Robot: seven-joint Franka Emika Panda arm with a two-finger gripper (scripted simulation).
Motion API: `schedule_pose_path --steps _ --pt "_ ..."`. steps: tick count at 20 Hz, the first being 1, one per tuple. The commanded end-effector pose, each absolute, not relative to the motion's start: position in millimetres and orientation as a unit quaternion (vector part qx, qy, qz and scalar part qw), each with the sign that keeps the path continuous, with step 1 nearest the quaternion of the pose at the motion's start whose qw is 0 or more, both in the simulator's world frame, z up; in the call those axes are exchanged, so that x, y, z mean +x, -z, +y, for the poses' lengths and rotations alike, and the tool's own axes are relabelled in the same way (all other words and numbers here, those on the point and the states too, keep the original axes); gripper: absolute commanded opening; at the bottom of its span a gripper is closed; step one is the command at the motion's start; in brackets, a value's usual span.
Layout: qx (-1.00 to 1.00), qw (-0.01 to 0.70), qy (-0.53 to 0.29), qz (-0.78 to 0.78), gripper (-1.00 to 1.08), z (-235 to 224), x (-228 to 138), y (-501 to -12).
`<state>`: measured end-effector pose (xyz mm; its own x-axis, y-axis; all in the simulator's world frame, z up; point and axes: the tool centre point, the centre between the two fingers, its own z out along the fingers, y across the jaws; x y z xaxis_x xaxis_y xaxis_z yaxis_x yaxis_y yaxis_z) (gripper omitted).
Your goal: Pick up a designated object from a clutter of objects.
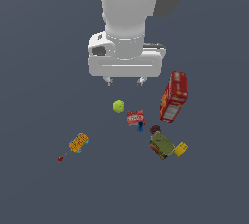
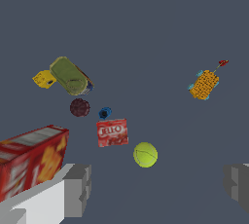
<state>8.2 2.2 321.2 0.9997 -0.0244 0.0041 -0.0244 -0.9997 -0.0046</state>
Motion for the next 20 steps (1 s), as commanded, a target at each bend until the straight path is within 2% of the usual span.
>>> schedule_pose_path --steps 1,10,20 --pt "-1.0 0.002 0.002 0.009 1.0 2.8 8.9 -318.4" --pt "-0.999 -0.003 0.001 -0.04 1.0 14.6 19.6 -277.6" --pt "-0.987 -0.007 0.0 -0.16 1.0 46.3 29.3 -179.2"
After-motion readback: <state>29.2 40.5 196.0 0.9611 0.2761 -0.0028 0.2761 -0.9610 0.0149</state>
